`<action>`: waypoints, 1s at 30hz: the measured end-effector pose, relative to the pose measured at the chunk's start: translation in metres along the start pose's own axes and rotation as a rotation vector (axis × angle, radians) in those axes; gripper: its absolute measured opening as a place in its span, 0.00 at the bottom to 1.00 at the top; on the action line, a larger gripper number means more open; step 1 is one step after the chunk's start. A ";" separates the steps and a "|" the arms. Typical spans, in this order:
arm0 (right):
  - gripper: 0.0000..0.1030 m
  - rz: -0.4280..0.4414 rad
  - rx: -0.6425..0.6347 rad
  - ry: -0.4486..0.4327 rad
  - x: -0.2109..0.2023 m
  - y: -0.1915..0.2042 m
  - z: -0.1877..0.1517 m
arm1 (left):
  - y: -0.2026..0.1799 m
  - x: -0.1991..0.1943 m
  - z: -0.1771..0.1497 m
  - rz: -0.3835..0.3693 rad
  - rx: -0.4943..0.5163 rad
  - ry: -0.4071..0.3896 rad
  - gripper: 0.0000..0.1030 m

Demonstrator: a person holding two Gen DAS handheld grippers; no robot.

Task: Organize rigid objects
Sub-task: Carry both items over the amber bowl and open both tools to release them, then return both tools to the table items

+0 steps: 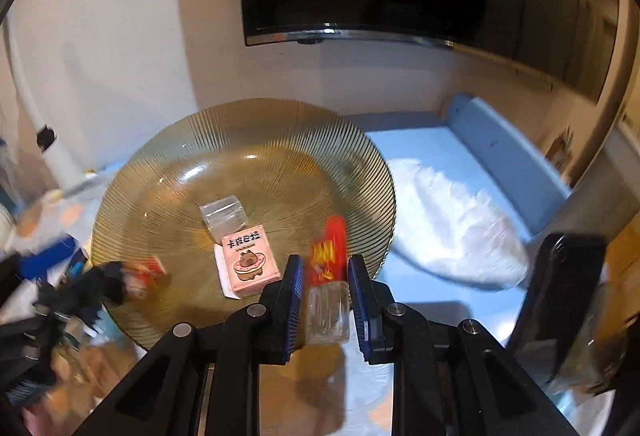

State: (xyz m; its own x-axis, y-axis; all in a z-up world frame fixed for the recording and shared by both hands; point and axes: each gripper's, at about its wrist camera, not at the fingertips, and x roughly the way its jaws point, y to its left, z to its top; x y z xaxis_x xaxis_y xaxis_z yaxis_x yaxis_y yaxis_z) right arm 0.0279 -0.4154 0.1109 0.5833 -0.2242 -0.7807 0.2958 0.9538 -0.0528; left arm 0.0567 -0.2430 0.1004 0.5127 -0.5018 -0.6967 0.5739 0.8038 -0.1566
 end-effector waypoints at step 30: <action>0.93 0.368 -0.287 -0.082 -0.046 0.163 -0.139 | 0.168 -0.132 -0.187 0.338 -0.295 -0.009 0.85</action>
State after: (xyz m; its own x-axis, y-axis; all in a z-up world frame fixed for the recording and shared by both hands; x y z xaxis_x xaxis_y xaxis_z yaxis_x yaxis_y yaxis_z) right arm -0.0555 -0.2220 0.0516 0.6714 0.1351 -0.7287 -0.1559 0.9870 0.0394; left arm -0.0341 0.0182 0.0348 0.6463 -0.1968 -0.7373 0.1668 0.9792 -0.1152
